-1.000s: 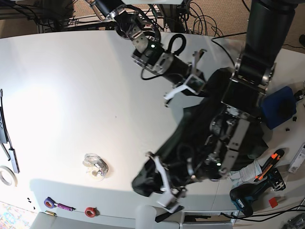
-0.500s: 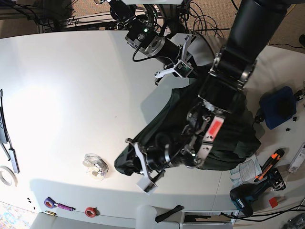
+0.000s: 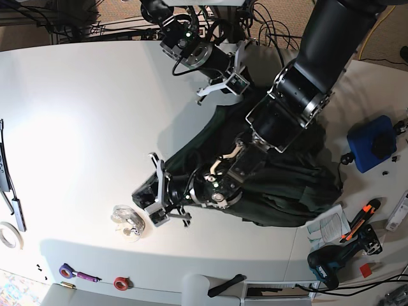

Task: Layout the t-shirt on the table in an organized manner, then fold the t-shirt properly
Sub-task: 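Lower the t-shirt onto the table center with both grippers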

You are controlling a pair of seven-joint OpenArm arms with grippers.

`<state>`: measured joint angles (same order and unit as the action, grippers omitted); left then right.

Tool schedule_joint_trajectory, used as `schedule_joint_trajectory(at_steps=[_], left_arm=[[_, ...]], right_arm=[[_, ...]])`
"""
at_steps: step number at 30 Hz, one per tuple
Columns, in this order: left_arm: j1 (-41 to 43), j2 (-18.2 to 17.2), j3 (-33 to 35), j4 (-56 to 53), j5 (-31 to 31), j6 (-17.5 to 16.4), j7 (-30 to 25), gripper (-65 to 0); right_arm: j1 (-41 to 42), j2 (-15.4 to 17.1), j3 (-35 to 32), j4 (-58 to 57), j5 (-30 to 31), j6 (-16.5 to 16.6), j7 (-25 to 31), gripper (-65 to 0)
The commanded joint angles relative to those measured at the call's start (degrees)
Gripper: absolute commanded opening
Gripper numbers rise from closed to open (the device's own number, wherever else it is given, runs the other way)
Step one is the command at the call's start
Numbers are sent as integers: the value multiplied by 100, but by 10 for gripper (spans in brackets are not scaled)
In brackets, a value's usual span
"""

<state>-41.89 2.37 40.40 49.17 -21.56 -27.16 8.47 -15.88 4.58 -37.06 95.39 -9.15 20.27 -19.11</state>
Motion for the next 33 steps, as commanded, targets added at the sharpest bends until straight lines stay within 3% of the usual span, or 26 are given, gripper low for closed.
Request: schedule_joint_trajectory(at_steps=[1, 5, 10, 17, 23, 27, 28, 33], left_arm=[[-295, 79, -42, 122, -144, 199, -343, -650], [-339, 76, -42, 120, 114, 520, -365, -650], [-337, 76, -42, 118, 293, 533, -363, -650], [-337, 131, -42, 118, 271, 501, -382, -650], [-334, 426, -39, 103, 407, 562, -337, -650], [-339, 663, -31, -234, 758, 997, -514, -650], [-337, 663, 48, -317, 769, 992, -774, -650], [-378, 663, 505, -1003, 1344, 1757, -1681, -650]], right_arm=[[-57, -9, -33, 111, 20, 131, 94, -650], [-243, 162, -31, 367, -208, 33, 59, -650], [-675, 345, 190, 1228, -649, -415, -175, -650], [-1211, 387, 1513, 1969, -682, -621, -190, -650], [-1392, 385, 2542, 1967, -17, -616, -297, -650], [-1637, 382, 2920, 1967, 396, -610, -693, -650], [-1735, 380, 2949, 1969, 498, -592, -774, -650], [-2194, 387, 2946, 1969, 590, -354, -837, -650]])
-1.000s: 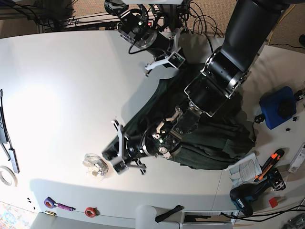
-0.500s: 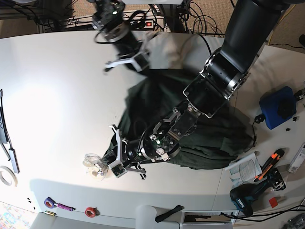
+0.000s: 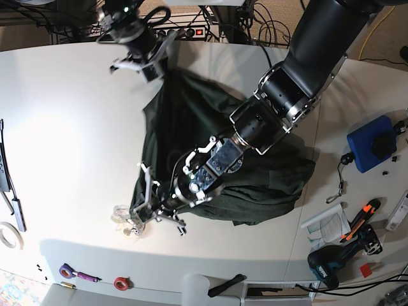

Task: Layout the t-shirt on the table in an organized manner, then fold the t-shirt properly
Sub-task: 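Lower the t-shirt onto the table center with both grippers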

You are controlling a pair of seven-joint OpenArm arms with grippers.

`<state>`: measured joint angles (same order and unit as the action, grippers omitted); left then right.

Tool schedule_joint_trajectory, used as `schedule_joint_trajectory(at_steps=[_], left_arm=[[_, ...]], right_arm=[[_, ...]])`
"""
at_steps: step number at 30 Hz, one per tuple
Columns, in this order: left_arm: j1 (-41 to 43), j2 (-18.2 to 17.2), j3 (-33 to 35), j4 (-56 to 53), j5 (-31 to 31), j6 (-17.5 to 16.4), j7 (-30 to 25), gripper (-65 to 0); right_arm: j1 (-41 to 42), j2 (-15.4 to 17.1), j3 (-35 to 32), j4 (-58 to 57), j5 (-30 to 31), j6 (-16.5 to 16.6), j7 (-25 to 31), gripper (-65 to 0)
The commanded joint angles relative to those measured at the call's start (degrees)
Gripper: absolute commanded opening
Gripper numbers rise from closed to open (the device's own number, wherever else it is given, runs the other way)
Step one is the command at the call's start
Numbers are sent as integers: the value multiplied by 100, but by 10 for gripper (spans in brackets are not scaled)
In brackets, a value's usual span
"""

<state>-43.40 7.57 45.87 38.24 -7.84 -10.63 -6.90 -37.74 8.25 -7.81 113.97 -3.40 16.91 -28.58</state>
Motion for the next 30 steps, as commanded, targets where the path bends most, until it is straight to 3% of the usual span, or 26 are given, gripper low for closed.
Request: schedule_joint_trajectory(at_steps=[1, 4, 10, 11, 14, 16, 18, 19, 26, 30], left_arm=[[-232, 143, 37, -44, -22, 203, -321, -650], [-225, 143, 127, -299, -28, 151, -726, -650], [-214, 143, 125, -310, -31, 11, -815, -650], [-214, 143, 127, -310, -31, 7, -815, -611], [-214, 143, 127, -310, -31, 7, -793, -383], [-214, 143, 127, -310, -59, 7, -780, -333], [-214, 143, 125, -310, -190, 9, -686, -334], [-214, 143, 125, -310, -258, 9, -656, -334], [-216, 143, 120, -256, -645, 9, -400, -334], [-214, -90, 120, 168, -1080, 4, 151, -334]], right_arm=[[-57, 20, 22, 111, 17, -15, 114, -650], [-103, 17, 22, 111, 15, -17, 114, -650], [-101, 17, 22, 111, 17, -24, 114, -650], [-103, 17, 22, 111, 17, -22, 114, -650], [-101, 17, 22, 111, 20, -22, 114, -650], [-101, 15, 22, 111, 20, -22, 114, -472], [-98, 17, 26, 111, 15, -24, 120, -341], [-98, 15, 44, 111, 15, -26, 153, -324], [-98, 20, 44, 415, -70, -136, 337, -324], [-98, 20, 44, 1123, -68, -136, 197, -324]])
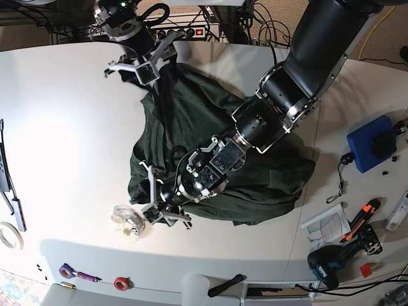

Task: Layout the t-shirt on the table in an organized manner, then fold the t-shirt properly
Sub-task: 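Lower the t-shirt onto the table center with both grippers, then release the shirt with the right gripper and regrasp its edge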

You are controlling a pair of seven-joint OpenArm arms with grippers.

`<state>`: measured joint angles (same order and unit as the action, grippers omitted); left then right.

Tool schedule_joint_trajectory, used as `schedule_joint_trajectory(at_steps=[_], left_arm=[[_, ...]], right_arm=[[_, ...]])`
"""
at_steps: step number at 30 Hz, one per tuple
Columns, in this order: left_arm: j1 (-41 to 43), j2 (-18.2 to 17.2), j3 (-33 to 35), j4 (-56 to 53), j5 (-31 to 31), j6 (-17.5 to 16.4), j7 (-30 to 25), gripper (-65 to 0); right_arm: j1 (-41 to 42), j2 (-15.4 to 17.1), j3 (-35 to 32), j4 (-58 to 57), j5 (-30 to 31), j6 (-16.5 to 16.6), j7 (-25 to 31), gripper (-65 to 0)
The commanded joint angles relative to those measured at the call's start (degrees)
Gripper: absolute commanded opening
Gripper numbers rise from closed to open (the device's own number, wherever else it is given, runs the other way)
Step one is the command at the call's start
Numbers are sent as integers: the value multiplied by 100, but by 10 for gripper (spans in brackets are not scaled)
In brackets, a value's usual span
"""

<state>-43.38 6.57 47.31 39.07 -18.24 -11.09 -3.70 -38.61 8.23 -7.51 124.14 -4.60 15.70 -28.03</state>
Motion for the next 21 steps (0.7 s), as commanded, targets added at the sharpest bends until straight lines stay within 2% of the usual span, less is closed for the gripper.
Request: schedule_joint_trajectory(at_steps=[1, 3, 6, 7, 8, 10, 11, 13, 14, 17, 21], left_arm=[[-216, -83, -24, 238, -142, 31, -33, -334], [-214, -321, -33, 632, -269, -116, 199, -334], [-164, -715, -271, 1366, -544, -531, 752, -336], [-114, -855, -428, 1648, -739, -649, 984, -360], [-44, -997, -610, 1939, -981, -754, 1246, -415], [129, -1283, -1025, 2476, -1451, -999, 1847, -595], [240, -1416, -1255, 2706, -1657, -1117, 2153, -650], [485, -1639, -1685, 3023, -1871, -1198, 2730, -650], [612, -1718, -1864, 3088, -1910, -1209, 2955, -650], [994, -1908, -2236, 3095, -1886, -1207, 3283, -650], [1488, -2159, -2273, 3095, -1799, -1189, 3283, -650]], right_arm=[[-11, 22, 13, 313, 52, -15, 120, -324], [-4, 20, 13, 673, 52, -15, 131, -324], [175, 15, 7, 905, 79, -13, 199, -324], [284, 15, -2, 898, 76, -13, 240, -324], [411, 9, -4, 879, 79, -15, 258, -325], [715, -68, -4, 807, 79, -15, 315, -344], [874, -146, -2, 754, 72, -20, 317, -398], [1217, -350, -4, 601, 74, -87, 315, -571], [1403, -466, -2, 481, 72, -223, 315, -645], [2013, -769, -2, -133, 72, -704, 319, -650], [2931, -1075, 2, -1519, 68, -745, 328, -650]])
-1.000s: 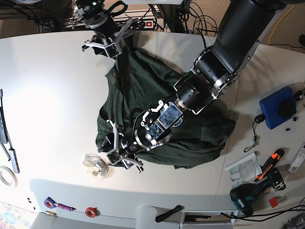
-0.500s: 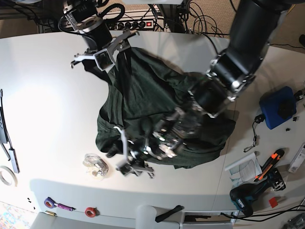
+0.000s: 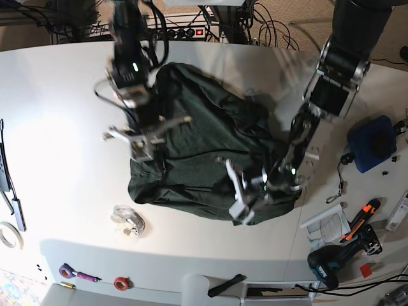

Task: Layout the t-shirt on the table in an organized manner, then fold the t-shirt properly
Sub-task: 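Release the shirt with the right gripper and regrasp its edge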

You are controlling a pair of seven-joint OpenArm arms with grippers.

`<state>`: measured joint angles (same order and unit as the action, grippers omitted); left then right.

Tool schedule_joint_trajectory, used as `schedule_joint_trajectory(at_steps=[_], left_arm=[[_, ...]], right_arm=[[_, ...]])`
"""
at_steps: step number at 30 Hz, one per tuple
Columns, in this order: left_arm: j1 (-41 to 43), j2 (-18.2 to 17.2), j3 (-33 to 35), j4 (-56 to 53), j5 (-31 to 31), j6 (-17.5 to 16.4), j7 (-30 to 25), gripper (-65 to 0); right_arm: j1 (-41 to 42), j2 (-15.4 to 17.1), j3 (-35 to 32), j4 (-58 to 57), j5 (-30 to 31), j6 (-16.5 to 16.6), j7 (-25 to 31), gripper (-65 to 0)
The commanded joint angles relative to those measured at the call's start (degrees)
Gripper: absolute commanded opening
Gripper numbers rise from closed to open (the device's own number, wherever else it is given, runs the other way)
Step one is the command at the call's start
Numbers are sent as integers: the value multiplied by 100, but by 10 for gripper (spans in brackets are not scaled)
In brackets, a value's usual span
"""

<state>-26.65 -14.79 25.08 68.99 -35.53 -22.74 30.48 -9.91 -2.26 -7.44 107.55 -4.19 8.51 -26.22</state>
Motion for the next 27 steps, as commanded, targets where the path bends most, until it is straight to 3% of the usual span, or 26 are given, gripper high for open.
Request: schedule_joint_trajectory(at_steps=[1, 5, 11, 17, 20, 27], left_arm=[[-68, -59, -50, 103, 13, -24, -136, -650], [310, -94, -52, 103, 299, -26, -157, -650], [608, -127, -52, 103, 597, -22, -157, -650], [730, -127, -52, 103, 597, -22, -337, -650], [730, -127, -52, 103, 599, -24, -348, -650], [730, -127, -52, 103, 691, -24, -354, -650]], right_arm=[[293, -81, -4, -249, 26, -26, 155, -650], [1054, -188, -4, -1475, -120, -79, 179, -650], [1670, -98, 15, -2430, -769, -669, 181, -650], [1884, 197, 498, -3220, -739, -675, 223, -650], [1878, 439, 826, -3359, -739, -654, 221, -650], [1884, 1333, 1196, -3364, -719, -662, 254, -650]])
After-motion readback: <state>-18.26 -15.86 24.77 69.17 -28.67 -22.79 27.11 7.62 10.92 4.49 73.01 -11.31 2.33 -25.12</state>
